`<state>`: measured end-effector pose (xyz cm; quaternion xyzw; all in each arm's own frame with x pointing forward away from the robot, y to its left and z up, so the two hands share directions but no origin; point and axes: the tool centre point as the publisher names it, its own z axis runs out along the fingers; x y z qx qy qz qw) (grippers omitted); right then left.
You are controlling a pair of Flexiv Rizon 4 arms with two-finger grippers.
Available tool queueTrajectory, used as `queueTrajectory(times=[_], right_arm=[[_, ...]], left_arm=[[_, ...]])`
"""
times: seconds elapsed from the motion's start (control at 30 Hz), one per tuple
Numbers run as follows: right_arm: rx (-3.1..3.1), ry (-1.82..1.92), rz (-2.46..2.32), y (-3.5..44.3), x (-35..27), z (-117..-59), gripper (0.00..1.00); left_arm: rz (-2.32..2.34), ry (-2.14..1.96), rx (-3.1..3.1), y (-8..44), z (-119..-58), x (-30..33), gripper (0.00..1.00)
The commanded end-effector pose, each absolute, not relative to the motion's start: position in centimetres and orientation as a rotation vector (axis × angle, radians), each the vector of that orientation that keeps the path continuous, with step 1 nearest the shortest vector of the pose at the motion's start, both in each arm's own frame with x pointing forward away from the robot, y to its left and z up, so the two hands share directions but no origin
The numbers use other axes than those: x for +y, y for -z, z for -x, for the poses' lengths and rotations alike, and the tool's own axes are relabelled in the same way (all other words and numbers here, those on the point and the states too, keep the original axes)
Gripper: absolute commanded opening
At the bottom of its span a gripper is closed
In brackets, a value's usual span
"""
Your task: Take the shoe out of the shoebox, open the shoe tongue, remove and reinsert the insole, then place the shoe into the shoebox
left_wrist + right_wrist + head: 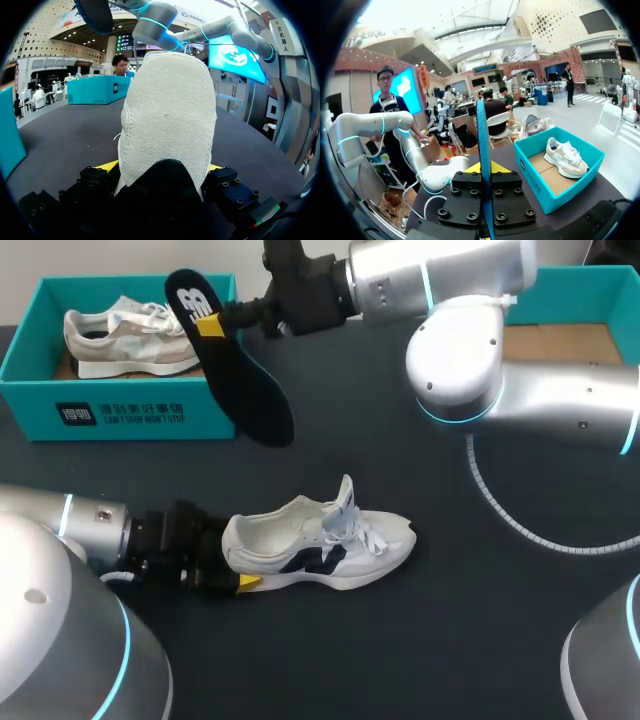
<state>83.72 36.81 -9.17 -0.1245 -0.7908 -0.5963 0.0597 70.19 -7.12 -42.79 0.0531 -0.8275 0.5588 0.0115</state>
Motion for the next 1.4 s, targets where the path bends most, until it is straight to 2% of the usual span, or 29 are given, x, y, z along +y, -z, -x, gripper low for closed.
queueTrajectory(times=[0.03, 0.37, 0.8, 1.4], right_arm=[[-2.4, 1.803, 0.384, 9.1, 36.9, -83.6, 0.0], [-2.245, 1.876, 0.426, 8.7, 36.5, -83.7, 0.0], [-1.83, 1.95, 0.516, 3.6, 32.2, -81.9, 0.0], [-1.757, 1.867, 0.714, -2.4, 28.7, -75.8, 0.0]], left_arm=[[-0.166, -1.74, -2.584, 43.7, -70.7, -7.4, 0.0], [-0.166, -1.74, -2.584, 43.7, -70.7, -7.4, 0.0], [-0.166, -1.74, -2.584, 43.7, -70.7, -7.4, 0.0], [-0.166, -1.74, -2.584, 43.7, -70.7, -7.4, 0.0]])
